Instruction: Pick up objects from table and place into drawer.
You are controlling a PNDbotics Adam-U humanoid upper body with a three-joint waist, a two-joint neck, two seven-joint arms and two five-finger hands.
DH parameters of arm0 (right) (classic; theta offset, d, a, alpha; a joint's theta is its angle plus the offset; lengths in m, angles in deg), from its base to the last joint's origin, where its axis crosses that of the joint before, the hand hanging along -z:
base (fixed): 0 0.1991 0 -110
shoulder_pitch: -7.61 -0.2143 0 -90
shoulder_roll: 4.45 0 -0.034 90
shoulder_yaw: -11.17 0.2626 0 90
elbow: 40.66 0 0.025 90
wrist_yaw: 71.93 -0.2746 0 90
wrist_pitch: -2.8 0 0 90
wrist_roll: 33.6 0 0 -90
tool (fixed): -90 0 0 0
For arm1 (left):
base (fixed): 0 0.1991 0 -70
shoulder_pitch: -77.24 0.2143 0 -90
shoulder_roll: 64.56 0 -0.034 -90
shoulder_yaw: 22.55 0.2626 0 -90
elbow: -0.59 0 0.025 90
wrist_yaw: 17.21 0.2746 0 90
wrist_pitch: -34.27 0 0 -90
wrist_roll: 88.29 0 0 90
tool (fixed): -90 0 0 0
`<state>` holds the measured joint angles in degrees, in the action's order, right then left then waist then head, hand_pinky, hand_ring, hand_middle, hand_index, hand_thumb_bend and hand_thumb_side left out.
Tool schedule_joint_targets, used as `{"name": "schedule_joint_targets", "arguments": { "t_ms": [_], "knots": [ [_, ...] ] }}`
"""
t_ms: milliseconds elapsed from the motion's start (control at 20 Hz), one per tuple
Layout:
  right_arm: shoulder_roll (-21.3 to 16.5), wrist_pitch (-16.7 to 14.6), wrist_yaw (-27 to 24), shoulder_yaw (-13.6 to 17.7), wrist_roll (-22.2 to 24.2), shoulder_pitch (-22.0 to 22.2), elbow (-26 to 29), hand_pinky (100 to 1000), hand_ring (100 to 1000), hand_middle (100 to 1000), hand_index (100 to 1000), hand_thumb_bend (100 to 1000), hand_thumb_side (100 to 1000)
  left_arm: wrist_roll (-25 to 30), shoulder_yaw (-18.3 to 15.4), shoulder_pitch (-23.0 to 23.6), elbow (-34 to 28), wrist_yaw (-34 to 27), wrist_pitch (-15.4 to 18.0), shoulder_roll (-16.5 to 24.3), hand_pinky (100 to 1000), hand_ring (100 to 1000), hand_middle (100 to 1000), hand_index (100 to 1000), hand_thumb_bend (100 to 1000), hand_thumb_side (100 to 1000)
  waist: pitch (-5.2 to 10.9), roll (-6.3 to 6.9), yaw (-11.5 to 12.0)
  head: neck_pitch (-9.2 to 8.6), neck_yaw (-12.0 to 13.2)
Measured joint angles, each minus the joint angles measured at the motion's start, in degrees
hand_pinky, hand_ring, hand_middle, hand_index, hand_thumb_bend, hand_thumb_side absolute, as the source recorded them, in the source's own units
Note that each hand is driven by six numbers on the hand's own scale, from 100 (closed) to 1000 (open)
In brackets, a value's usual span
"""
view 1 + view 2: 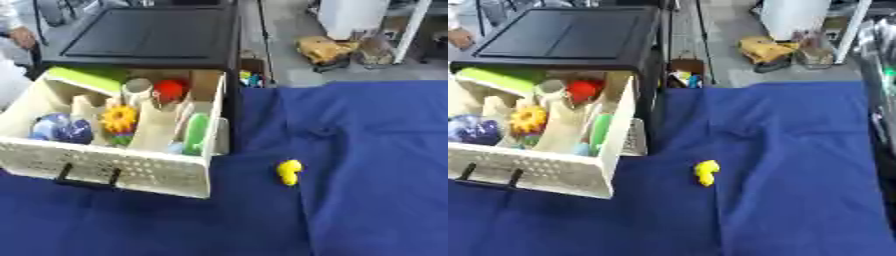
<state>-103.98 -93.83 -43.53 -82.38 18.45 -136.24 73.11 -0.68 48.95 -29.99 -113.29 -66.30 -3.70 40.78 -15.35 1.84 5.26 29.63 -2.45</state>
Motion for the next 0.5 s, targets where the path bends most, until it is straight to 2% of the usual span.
{"name": "schedule_joint_targets", "arguments": {
  "t_ms": [300, 500],
  "knots": [
    [0.0, 0.3, 0.0, 0.0, 0.4, 0.2, 0.0, 703, 749, 613, 687, 100, 696, 0.2, 0.0, 0.0, 0.0, -0.2, 0.0, 0.0, 384, 489, 521, 684, 117, 1000, 0.00, 0.02, -0.1, 0.00, 0.0],
    [-1.2, 1.9, 0.0, -0.3, 2.3, 0.9, 0.0, 712, 740, 601, 692, 100, 721, 0.3, 0.0, 0.0, 0.0, -0.3, -0.1, 0.0, 384, 489, 521, 684, 118, 1000, 0.00, 0.02, -0.2, 0.00, 0.0]
  ]
}}
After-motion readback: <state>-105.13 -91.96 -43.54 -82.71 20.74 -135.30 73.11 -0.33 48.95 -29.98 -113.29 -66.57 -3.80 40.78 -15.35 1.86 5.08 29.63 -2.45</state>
